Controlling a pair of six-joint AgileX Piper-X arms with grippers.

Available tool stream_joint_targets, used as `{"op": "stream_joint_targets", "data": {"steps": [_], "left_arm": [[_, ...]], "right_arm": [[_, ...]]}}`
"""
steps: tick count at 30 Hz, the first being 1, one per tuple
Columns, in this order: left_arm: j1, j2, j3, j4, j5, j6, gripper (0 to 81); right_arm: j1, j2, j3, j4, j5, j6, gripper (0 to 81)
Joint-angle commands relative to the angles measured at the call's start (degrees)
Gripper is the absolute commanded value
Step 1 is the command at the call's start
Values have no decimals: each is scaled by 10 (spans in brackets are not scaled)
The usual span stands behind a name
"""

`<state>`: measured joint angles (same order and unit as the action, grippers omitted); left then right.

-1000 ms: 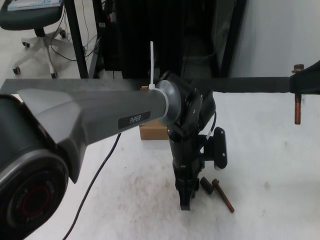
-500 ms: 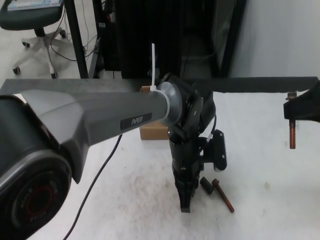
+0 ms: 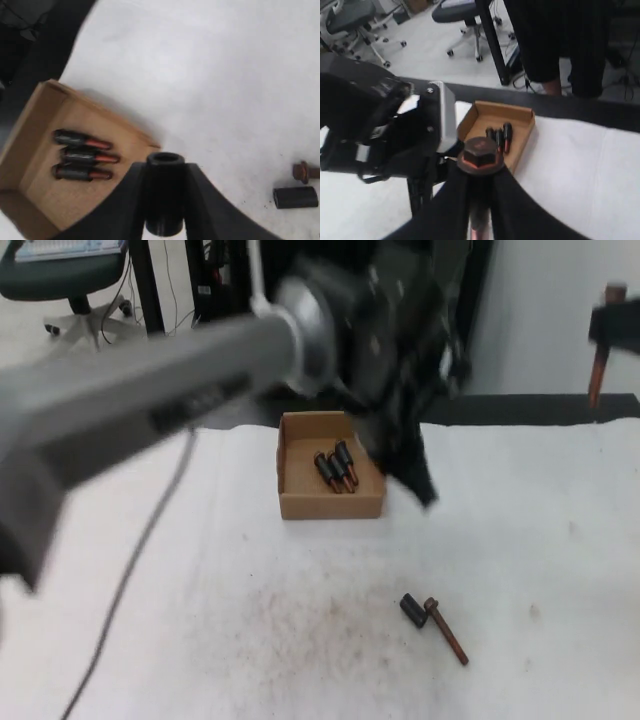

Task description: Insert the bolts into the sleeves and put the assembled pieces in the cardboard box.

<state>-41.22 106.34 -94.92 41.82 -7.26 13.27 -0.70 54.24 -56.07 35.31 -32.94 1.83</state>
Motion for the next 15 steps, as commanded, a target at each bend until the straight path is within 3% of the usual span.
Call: {"op": "stream_joint_targets", "data": {"steps": [1,6,11,15], "left_arm": [[9,-17,1,-1,-16,-43,2],[46,-107,83,-28,46,-95,2],[69,-216,226,-165,243,-158,2],[70,-304,372,-378,398,-227,2]], "right_arm": [[1,-6,-2,-115,-4,48,8],[1,-5,-2,-216,-4,112,8],[9,17,-2,-336,-79,165,8],[59,53,-2,-425,-114,205,8]]}}
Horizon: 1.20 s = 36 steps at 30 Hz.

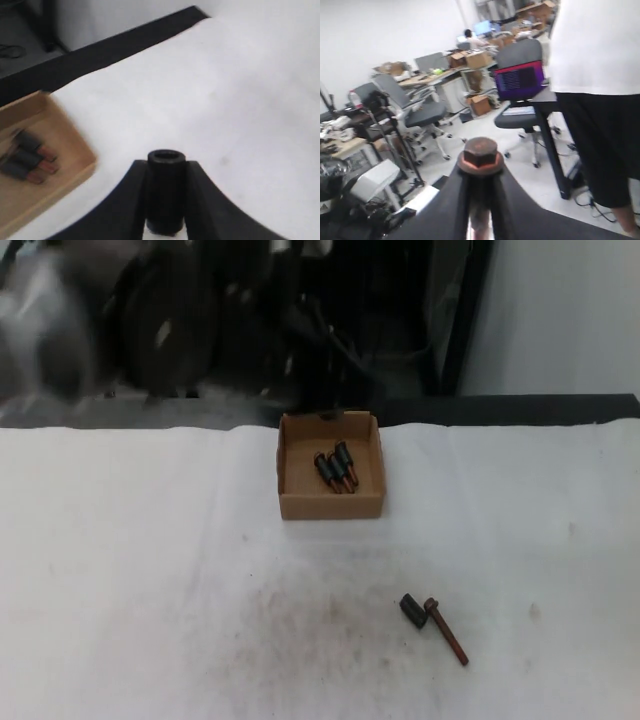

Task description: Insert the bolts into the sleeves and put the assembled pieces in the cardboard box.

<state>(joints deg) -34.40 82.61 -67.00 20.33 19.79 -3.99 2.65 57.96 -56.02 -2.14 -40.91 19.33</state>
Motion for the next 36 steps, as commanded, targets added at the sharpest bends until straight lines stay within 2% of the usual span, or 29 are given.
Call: {"op": "stream_joint_targets", "data": {"steps": [1,4,7,10,14,17,21,33,36], "left_arm": [[2,-87,126,-229,165,-74,2],[3,-133,203,-406,215,-125,2],[13,-169,256,-494,215,-145,2],[27,-196,288,-511,223,-145,2],[42,-201,298,-506,313,-145,2],[45,-201,298,-492,331,-140,2],[49,-201,296,-493,331,-104,2],[83,-201,296,-496,331,-106,2],[92,-201,294,-497,331,-106,2]], "right_arm": [[38,26,-2,-68,-41,30,8],[81,54,-2,-101,-54,30,8],[120,76,-2,-124,-60,30,8],[157,92,-2,-145,-60,30,8],[214,108,-2,-191,-60,30,8],[248,115,-2,-242,-60,30,8],[261,115,-2,-264,-61,30,8],[258,115,-2,-258,-62,25,8],[260,115,-2,-229,-62,-6,8]]}}
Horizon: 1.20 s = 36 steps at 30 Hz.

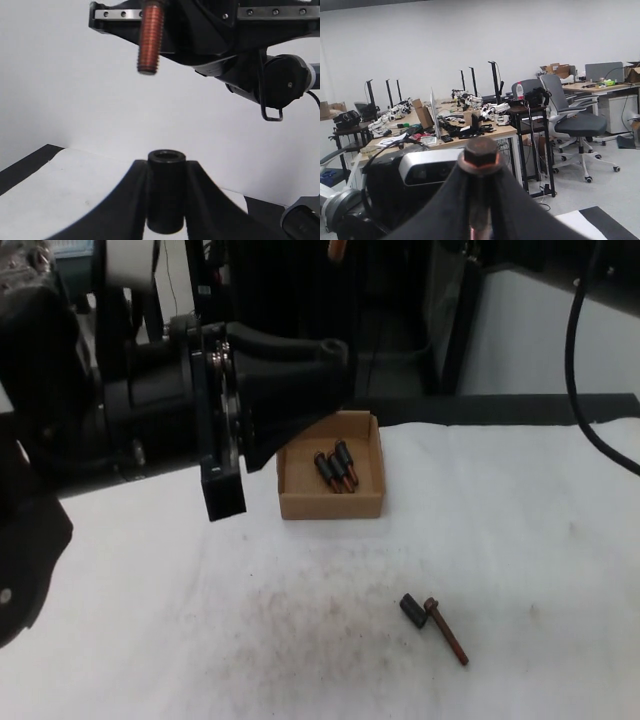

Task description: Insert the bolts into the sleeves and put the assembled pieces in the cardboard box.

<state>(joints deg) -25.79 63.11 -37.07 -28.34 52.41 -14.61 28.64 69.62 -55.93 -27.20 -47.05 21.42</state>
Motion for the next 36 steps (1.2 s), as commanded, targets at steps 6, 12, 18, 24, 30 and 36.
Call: {"op": "stream_joint_targets", "data": {"steps": [6,12,18,24,30,36], "left_arm": [[9,-6,-9,-11,4,0,2],[9,-6,-8,-11,2,0,2],[9,-6,-8,-11,-2,0,2],[9,-6,-8,-11,-10,0,2],[9,-6,-8,-11,-26,0,2],[9,-6,-8,-11,-27,0,2]], "right_arm": [[9,-2,-3,65,-1,-48,8],[15,-2,-3,79,-1,-52,8],[15,-2,-3,88,-1,-61,8],[15,-2,-3,89,-1,-61,8],[15,-2,-3,89,-5,-61,8],[15,-2,-3,93,-5,-61,8]]}}
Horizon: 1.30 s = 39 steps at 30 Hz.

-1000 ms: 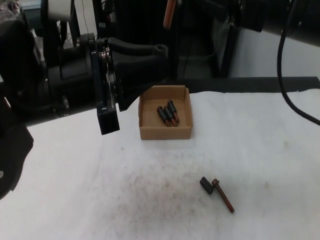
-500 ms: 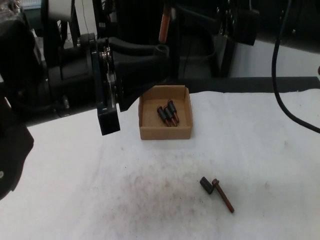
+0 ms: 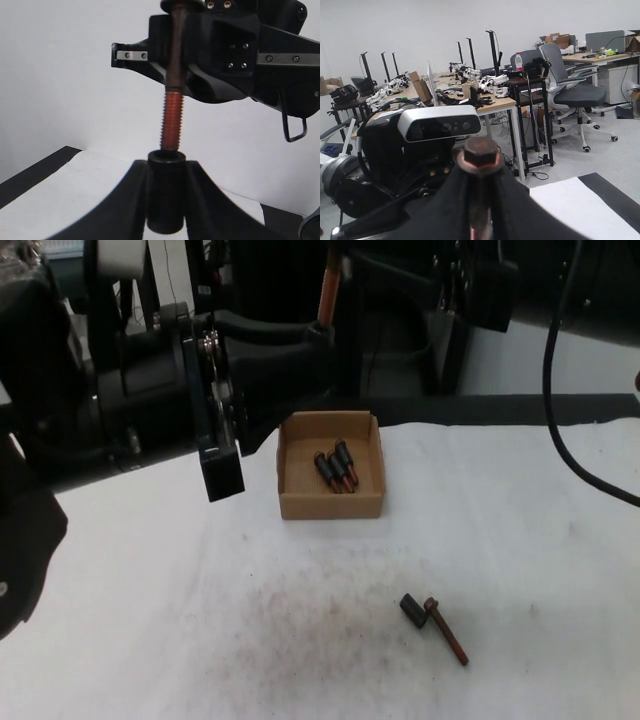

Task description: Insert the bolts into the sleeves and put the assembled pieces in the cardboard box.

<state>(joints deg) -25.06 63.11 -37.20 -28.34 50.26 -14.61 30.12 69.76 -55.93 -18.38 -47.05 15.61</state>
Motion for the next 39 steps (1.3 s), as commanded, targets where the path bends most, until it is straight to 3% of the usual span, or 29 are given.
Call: {"op": "stream_joint_targets", "data": {"steps": [1,11,23,25,30,32,39], "left_arm": [[2,-6,-7,-11,-5,0,2],[2,-6,-7,-11,-2,-15,2],[2,-6,-7,-11,0,-25,2],[2,-6,-7,-11,0,-25,2],[2,-6,-7,-7,0,-25,2],[2,-6,-7,-6,0,-25,2],[2,-6,-7,-6,0,-25,2]], "right_arm": [[0,-3,-3,7,-5,-2,8],[3,-3,-3,71,-10,-39,8],[41,-3,-3,131,-7,-107,5],[41,-3,-3,131,7,-107,66],[41,-3,-3,131,26,-79,415],[41,-3,-3,131,42,-60,505],[41,-3,-3,129,51,-62,510]]}}
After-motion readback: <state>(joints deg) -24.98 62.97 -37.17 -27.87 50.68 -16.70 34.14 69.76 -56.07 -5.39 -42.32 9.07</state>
